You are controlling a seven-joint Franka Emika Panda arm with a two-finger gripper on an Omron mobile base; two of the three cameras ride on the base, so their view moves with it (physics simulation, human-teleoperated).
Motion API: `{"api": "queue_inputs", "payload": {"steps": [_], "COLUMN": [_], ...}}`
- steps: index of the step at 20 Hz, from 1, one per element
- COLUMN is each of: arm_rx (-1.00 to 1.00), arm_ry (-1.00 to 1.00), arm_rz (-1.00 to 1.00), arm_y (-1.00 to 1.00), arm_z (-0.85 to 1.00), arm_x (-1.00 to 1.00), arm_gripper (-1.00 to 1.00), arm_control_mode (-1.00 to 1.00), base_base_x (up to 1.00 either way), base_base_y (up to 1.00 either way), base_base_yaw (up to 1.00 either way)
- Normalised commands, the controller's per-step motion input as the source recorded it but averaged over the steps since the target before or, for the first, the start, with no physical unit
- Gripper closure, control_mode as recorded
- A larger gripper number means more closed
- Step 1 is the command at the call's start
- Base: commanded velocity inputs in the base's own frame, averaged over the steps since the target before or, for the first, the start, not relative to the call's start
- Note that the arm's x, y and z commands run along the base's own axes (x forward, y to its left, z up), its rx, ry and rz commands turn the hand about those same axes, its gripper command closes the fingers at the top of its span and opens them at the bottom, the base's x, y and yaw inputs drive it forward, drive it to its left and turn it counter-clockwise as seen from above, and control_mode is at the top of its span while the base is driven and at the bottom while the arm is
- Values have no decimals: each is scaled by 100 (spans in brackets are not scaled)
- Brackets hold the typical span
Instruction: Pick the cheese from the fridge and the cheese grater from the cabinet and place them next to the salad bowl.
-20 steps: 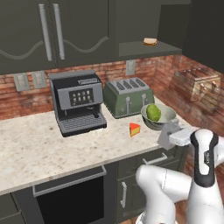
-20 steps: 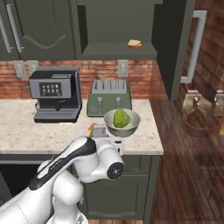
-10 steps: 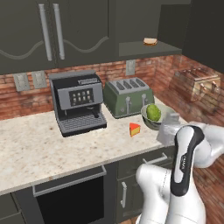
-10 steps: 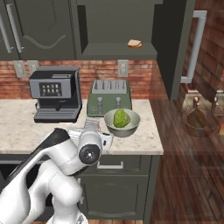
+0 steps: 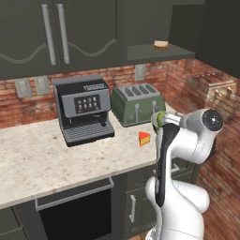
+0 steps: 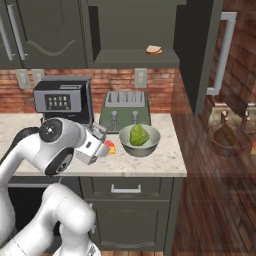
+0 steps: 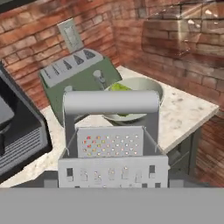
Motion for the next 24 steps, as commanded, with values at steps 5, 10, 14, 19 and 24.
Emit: {"api": "queue_inputs", "payload": {"steps": [5,10,14,19,24], "arm_rx": [-6,-24,-36,-19,-3], "arm_ry": [-1,-13,0,2,14], "arm_rz": [-66,-60,-49,-17,0], "arm_y": [75,71,3,19,4], "arm_z": [-67,-82,-88,-27,0], "arm_x": [2,25,76,50,46], "arm_gripper": [100,100,100,100,100], "arm_control_mode": [-100,-100,-100,-100,-100], "base_base_x": [0,0,0,0,0], "base_base_y": [0,0,0,0,0], "base_base_yaw": [0,0,0,0,0]}}
